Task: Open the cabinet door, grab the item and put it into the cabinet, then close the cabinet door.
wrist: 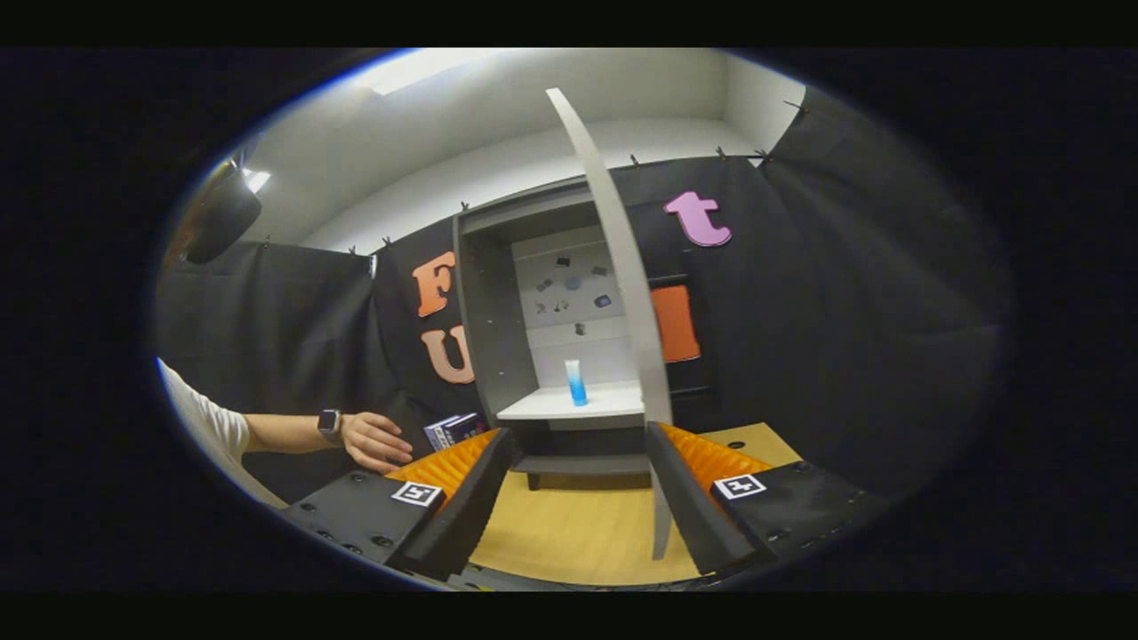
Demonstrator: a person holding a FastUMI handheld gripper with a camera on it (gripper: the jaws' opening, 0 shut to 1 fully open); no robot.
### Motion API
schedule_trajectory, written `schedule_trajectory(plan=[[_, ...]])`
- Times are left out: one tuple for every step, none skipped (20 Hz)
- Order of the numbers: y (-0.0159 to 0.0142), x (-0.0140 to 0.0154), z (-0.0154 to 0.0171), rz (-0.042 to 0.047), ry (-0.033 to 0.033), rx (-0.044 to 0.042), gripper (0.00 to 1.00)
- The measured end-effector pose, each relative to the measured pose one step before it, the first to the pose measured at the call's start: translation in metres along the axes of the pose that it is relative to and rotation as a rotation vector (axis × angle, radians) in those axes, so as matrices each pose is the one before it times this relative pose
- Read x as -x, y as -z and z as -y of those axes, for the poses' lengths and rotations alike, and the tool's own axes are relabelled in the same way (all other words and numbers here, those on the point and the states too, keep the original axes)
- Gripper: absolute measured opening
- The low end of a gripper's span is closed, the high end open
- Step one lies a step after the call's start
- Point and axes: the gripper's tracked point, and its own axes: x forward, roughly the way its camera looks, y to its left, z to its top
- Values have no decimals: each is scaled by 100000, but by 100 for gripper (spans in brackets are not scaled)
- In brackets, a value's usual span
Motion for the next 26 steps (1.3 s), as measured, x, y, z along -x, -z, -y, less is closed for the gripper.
schedule_trajectory(plan=[[-234,640,1801,622,4307,2066,97],[-358,423,1784,761,4730,1997,97],[-267,47,1807,519,4739,1831,97],[-201,-133,1675,-48,4622,1923,97],[-181,-461,1523,85,3565,1646,97],[-392,-520,1078,287,2713,959,98],[-352,-809,510,355,1463,-120,98],[-482,-812,281,395,508,-758,98],[-268,-847,98,139,-432,-816,97],[-31,-956,175,37,-138,-731,97],[53,-890,82,-263,46,-661,98],[225,-777,170,-683,816,-131,98],[145,-849,520,438,1759,602,97],[-125,-368,94,206,1094,-41,95],[27,-280,-29,53,-91,-507,96],[-146,285,-130,-14,-403,-225,97],[38,-14,-232,-232,-169,1014,97],[212,54,-363,30,143,2293,97],[-101,-16,-386,260,594,3191,97],[-158,24,-284,276,1055,3381,97],[-374,235,-330,369,764,2389,97],[-312,200,-669,-3,7,812,97],[-116,125,-906,-218,-1057,-629,97],[-66,337,-1249,-198,-1856,-1146,97],[92,28,-1421,-295,-2490,-1222,97],[231,-201,-1571,-425,-2626,-893,97]])
